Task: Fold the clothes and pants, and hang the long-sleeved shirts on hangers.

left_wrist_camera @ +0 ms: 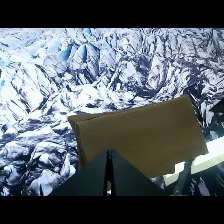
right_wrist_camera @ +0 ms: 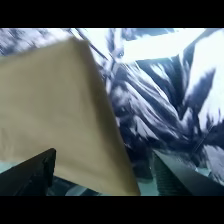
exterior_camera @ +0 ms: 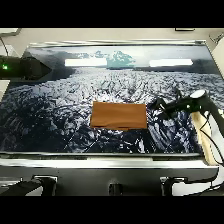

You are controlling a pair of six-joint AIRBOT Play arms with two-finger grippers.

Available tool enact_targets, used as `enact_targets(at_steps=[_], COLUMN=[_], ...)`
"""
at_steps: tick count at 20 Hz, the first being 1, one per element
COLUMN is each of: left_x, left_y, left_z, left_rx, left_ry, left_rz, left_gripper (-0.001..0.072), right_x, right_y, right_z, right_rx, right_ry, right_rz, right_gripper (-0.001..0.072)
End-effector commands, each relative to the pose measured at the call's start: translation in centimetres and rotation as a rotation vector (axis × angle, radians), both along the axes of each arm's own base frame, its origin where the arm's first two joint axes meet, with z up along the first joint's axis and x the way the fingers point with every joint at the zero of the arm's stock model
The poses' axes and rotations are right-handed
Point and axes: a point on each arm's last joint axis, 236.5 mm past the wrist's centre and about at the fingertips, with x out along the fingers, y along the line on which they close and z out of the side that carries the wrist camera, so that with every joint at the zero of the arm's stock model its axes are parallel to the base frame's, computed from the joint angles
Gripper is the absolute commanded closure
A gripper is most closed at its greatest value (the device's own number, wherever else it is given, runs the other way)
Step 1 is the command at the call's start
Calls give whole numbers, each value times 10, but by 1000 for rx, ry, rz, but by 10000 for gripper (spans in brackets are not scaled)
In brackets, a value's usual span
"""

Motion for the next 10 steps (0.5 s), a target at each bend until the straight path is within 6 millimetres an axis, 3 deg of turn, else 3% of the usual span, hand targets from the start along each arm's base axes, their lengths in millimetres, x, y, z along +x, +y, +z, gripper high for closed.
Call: enact_targets(at_steps=[1, 3, 6, 8, 10], left_x=[-1, -1, -1, -1, -1], left_y=[0, 0, 0, 0, 0], left_z=[0, 0, 0, 0, 0], left_rx=[0, -3, -10, -10, -11], left_ry=[1, 4, 7, 7, 7], left_rz=[1, 4, 7, 7, 6], left_gripper=[683, 683, 683, 683, 683], right_x=[-15, -9, -9, -2, 12], right_y=[26, 41, 52, 59, 62], right_z=[-18, -26, -39, -38, -31], right_rx=[149, 181, 172, 176, 207], right_ry=[-25, -27, -12, -40, -75], right_rz=[50, 44, 54, 43, -3], right_gripper=[52, 54, 142, 308, 562])
